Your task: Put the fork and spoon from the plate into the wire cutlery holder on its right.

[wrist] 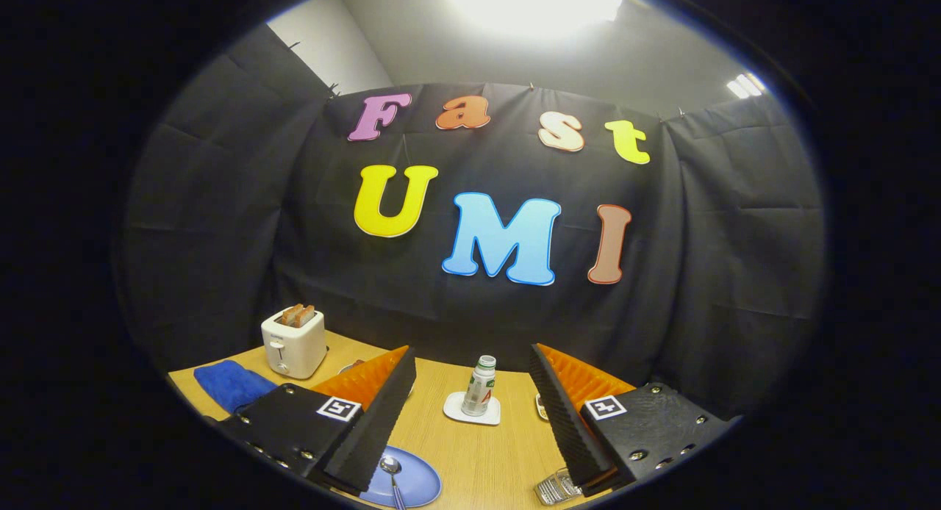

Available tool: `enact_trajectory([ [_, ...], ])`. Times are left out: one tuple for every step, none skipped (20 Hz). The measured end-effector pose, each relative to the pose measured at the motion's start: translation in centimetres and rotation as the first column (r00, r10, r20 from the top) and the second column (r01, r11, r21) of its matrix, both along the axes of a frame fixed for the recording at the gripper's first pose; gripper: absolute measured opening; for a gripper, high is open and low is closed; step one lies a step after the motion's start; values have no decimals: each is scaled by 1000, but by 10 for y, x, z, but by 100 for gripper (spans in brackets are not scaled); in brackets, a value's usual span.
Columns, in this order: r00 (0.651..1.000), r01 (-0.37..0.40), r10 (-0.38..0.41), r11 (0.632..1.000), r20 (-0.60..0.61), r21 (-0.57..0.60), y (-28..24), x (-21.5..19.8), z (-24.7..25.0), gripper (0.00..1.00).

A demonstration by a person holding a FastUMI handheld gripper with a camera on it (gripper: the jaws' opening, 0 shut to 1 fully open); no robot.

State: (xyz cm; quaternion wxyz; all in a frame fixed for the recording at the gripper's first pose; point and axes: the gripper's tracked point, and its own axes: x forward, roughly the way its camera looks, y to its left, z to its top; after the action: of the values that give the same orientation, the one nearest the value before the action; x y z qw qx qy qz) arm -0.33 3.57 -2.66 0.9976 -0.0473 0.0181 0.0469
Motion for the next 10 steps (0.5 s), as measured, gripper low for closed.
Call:
enact_trajectory([
  [1000, 2, -2, 1000, -11, 6, 1, 1, -5, 95],
  [1000, 5, -4, 1000, -27, 15, 1, 1, -11, 95],
  [999, 6, -5, 1000, -47, 25, 2, 1, -17, 95],
  [998, 6, -4, 1000, -65, 30, 3, 0, -22, 95],
  [997, 10, -7, 999, -82, 31, 3, 1, -28, 95],
  [995, 12, -9, 999, -101, 32, 4, 2, -33, 95],
  [992, 13, -8, 999, -124, 33, 5, 2, -40, 95],
  [989, 9, -4, 1000, -149, 29, 6, 2, -48, 95],
  [985, 1, 2, 1000, -172, 18, 9, 1, -55, 95],
  [981, -7, 7, 1000, -194, 4, 10, 1, -62, 95],
])
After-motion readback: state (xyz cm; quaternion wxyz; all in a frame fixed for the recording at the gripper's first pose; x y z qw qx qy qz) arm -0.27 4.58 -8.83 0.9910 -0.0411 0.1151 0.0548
